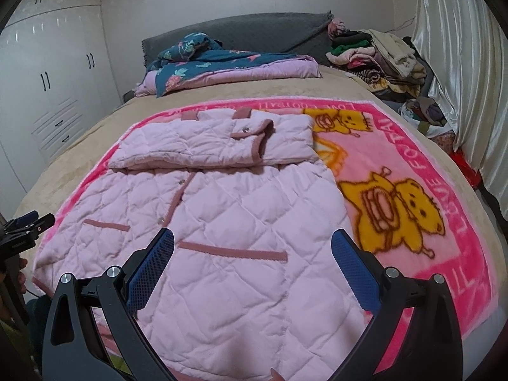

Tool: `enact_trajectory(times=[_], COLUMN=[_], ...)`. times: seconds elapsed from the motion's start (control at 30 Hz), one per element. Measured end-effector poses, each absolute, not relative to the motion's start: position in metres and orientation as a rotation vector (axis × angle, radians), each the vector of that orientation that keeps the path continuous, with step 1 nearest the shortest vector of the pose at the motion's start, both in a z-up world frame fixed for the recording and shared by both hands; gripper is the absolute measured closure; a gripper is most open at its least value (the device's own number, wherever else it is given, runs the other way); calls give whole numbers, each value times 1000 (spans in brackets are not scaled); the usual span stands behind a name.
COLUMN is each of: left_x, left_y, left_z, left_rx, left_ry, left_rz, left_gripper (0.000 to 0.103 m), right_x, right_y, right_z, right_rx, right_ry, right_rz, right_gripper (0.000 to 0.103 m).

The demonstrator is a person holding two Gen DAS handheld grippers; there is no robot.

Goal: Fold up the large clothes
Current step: 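Move both tools to the jacket hem and grasp its ribbed edge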

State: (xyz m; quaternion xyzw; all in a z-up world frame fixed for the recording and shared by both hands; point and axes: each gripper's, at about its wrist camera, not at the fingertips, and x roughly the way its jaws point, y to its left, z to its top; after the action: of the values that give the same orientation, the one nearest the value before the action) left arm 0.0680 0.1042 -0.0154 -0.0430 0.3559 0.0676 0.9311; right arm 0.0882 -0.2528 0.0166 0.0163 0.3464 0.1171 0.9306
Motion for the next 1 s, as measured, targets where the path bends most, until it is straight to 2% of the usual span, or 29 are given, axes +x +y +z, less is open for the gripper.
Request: enact_trajectory(times=[1.0], left_x=[51], left_y=[159], left_z=[-84], left_rx=[-122], left_ry=[971], left_rz=[215], left_gripper=[9], right_x=[81], right_y=[-310], right_z=[-74], right_rx=[19], right_ry=[913], right_rz=[123], right_gripper=[4])
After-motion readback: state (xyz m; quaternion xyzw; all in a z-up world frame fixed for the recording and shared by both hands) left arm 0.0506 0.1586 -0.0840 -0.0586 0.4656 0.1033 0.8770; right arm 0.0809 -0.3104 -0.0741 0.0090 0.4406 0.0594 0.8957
